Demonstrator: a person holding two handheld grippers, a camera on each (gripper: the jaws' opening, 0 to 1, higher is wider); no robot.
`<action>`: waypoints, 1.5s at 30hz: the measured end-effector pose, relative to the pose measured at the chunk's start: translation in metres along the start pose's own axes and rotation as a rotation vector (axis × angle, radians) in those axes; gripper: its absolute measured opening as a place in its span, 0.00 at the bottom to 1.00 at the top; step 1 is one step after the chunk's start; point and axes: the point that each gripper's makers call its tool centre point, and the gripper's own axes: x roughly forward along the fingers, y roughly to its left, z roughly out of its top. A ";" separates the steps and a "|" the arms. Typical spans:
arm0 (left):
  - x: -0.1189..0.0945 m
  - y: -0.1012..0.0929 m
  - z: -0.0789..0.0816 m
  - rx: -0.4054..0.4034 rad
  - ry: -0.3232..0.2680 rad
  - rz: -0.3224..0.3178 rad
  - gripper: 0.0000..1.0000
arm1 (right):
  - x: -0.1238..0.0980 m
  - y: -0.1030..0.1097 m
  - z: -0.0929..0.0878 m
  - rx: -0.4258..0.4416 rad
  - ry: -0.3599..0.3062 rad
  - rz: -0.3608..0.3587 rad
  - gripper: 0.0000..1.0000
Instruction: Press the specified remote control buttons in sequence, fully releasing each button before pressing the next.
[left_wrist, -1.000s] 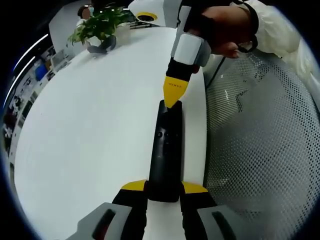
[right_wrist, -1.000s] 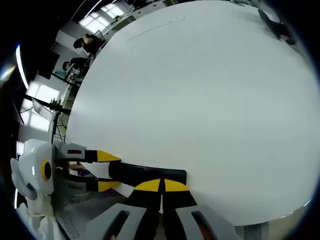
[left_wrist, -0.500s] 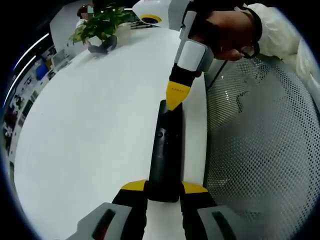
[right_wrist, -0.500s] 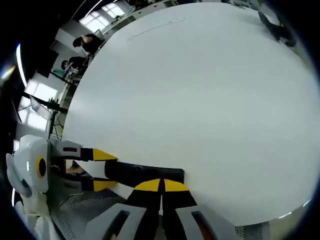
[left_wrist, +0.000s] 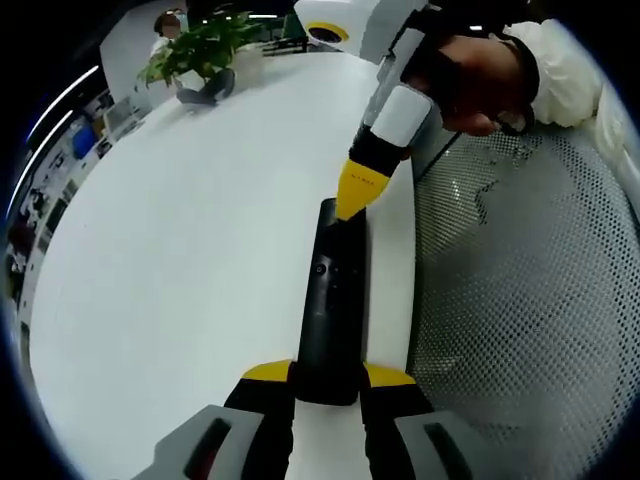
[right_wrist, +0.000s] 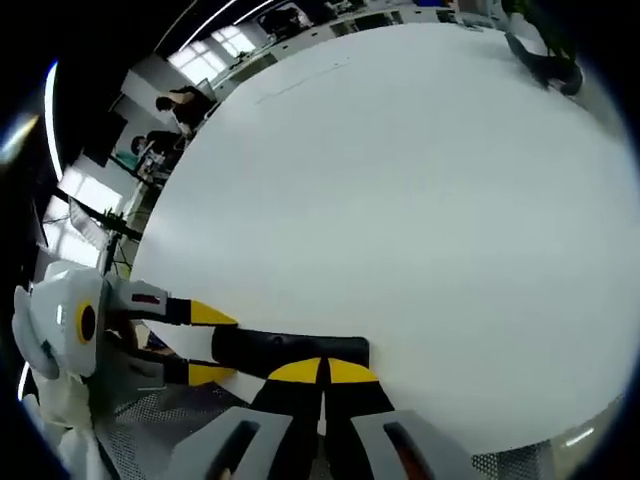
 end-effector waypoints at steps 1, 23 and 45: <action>0.000 0.000 0.000 0.001 0.003 0.000 0.25 | 0.000 -0.001 0.001 0.007 0.010 0.004 0.00; 0.001 0.000 0.000 0.006 0.012 -0.005 0.25 | 0.008 0.010 -0.004 -0.027 0.059 0.034 0.00; 0.001 0.000 0.000 0.017 0.012 -0.010 0.25 | 0.008 0.008 -0.004 0.010 0.105 0.027 0.00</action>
